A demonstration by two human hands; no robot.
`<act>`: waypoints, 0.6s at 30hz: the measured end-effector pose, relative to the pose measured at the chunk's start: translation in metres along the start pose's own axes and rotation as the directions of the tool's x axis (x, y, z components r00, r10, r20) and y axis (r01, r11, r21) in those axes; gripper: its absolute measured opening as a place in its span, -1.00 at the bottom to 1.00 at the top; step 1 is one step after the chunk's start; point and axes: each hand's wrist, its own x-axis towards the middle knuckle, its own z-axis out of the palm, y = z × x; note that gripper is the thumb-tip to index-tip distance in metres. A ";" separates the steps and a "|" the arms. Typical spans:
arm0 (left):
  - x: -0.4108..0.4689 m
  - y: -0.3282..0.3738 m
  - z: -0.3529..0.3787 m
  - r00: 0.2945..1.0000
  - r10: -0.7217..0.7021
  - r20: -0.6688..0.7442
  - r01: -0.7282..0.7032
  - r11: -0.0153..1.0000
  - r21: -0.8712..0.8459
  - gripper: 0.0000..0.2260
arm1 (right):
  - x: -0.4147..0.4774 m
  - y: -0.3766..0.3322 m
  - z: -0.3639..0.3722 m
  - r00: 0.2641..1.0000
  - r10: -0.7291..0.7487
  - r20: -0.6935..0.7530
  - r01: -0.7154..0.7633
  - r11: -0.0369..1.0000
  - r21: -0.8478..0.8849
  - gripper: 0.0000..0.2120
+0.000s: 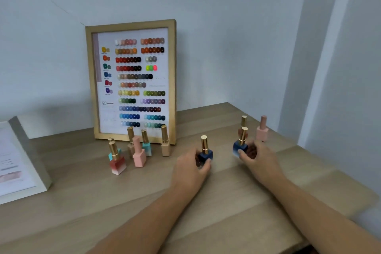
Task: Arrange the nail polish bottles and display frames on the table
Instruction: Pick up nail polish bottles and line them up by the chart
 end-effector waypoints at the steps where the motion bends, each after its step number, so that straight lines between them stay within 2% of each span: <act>1: 0.005 0.011 0.014 1.000 0.002 0.021 -0.002 1.000 -0.028 -0.86 | 0.002 0.011 -0.011 0.999 0.025 -0.031 -0.025 1.000 -0.011 -0.89; 8: 0.034 0.074 0.094 0.993 0.012 0.115 0.007 0.985 -0.170 -0.83 | 0.019 0.068 -0.066 0.966 0.206 -0.155 -0.220 0.972 -0.078 -0.86; 18: 0.060 0.097 0.133 0.992 -0.020 0.124 0.035 0.992 -0.121 -0.82 | 0.034 0.083 -0.070 0.966 0.228 -0.124 -0.244 0.962 -0.127 -0.88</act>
